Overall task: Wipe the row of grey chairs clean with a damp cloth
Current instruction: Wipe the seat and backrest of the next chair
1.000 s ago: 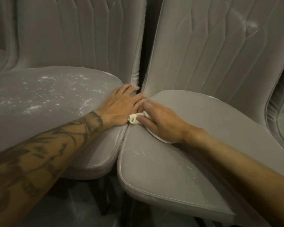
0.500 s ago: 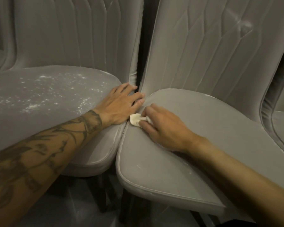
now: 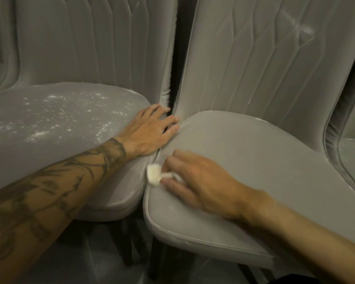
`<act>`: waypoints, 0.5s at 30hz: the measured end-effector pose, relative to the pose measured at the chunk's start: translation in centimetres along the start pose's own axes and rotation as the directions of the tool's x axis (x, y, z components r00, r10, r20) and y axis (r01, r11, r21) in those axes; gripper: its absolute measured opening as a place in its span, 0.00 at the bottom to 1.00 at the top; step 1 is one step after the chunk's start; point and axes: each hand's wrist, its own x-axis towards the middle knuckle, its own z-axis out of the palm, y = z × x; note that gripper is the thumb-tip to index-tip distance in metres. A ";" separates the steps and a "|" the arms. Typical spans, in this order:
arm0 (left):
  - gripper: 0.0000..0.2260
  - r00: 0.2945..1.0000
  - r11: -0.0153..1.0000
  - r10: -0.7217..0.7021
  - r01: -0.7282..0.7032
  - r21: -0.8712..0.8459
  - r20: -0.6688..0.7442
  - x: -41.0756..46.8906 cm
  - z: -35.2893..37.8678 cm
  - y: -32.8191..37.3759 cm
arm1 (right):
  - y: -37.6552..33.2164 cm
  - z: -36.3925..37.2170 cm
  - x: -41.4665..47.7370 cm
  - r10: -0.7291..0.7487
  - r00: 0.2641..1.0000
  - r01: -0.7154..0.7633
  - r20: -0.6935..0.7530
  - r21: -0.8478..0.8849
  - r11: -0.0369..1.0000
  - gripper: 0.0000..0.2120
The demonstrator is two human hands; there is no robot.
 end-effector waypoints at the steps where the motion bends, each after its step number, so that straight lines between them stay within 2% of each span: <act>1: 0.30 1.000 1.000 0.002 -0.002 0.004 -0.002 0.0 0.0 0.0 | -0.9 0.1 -0.7 -0.070 0.997 0.069 0.025 0.033 0.997 0.09; 4: 0.26 1.000 1.000 0.010 -0.010 0.010 -0.010 0.0 0.2 -0.1 | -0.2 -0.7 -1.3 -0.106 0.989 0.101 0.103 0.056 0.993 0.09; 5: 0.26 1.000 1.000 0.010 -0.010 0.009 -0.012 0.0 0.2 -0.2 | 0.7 -1.1 -0.8 -0.059 0.993 0.056 0.100 0.035 0.998 0.10; 8: 0.26 1.000 1.000 0.009 -0.009 -0.007 -0.002 0.1 0.1 -0.2 | 3.6 -1.8 0.9 0.209 0.977 -0.206 0.049 -0.058 0.977 0.13; 9: 0.26 1.000 1.000 0.010 -0.010 -0.007 -0.004 0.1 0.1 -0.2 | 3.8 -1.5 0.9 0.240 0.970 -0.237 0.023 -0.089 0.967 0.13; 10: 0.25 1.000 1.000 0.013 -0.013 -0.003 -0.010 0.1 0.2 -0.2 | 3.3 -1.2 0.6 0.218 0.976 -0.217 -0.004 -0.104 0.971 0.13; 12: 0.25 1.000 1.000 0.014 -0.014 0.005 -0.025 0.1 0.2 -0.2 | 0.9 -0.4 -0.8 0.058 0.998 -0.059 -0.029 -0.058 0.997 0.11; 15: 0.24 0.999 1.000 0.019 -0.019 0.008 -0.028 0.0 0.3 -0.2 | -0.6 -0.5 -2.6 -0.083 0.994 0.080 0.065 0.040 0.996 0.10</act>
